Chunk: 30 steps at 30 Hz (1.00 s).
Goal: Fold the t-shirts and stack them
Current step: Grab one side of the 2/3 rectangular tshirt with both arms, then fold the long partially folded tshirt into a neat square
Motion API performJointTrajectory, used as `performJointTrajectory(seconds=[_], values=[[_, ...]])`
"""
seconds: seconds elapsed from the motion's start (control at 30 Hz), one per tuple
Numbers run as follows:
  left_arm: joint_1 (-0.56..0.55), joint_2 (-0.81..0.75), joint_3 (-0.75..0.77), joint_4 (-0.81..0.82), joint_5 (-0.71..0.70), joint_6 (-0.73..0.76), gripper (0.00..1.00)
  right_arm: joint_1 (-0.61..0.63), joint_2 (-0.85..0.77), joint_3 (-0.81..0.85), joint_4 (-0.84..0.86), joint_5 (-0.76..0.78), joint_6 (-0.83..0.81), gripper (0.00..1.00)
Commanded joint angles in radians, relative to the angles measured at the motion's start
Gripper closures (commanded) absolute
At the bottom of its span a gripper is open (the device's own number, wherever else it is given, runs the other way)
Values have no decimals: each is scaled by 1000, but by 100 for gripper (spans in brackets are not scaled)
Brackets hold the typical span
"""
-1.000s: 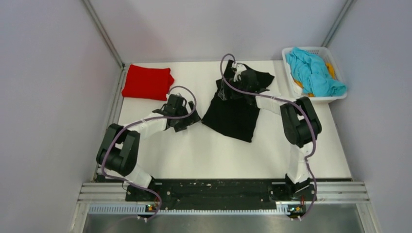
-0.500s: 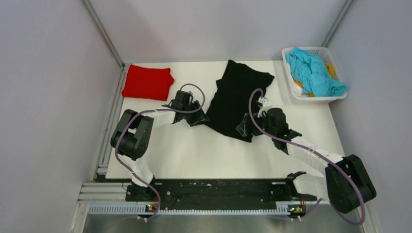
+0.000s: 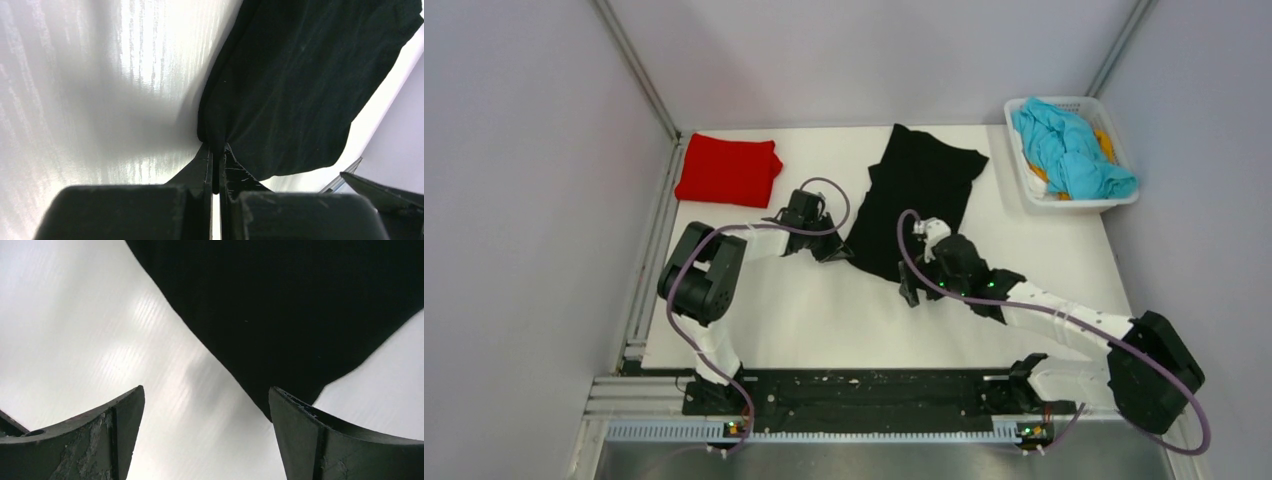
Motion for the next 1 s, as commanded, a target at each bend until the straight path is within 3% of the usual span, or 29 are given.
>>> performJointTrajectory(seconds=[0.0,0.13,0.53,0.63,0.87,0.97], values=[[30,-41,-33,-70,-74,45,100,97,133,151,-160,207,-78,10],[47,-53,-49,-64,-61,60,100,111,270,210,-179,240,-125,13],[94,-65,-41,-61,0,84,100,131,429,280,-265,180,-76,46],[112,-102,-68,-64,1,85,100,155,441,312,-319,171,-41,63],[147,-271,-189,-98,-29,58,100,265,405,337,-282,-24,-13,100],[172,-397,-269,-145,-87,28,100,344,377,344,-217,-148,-8,100]])
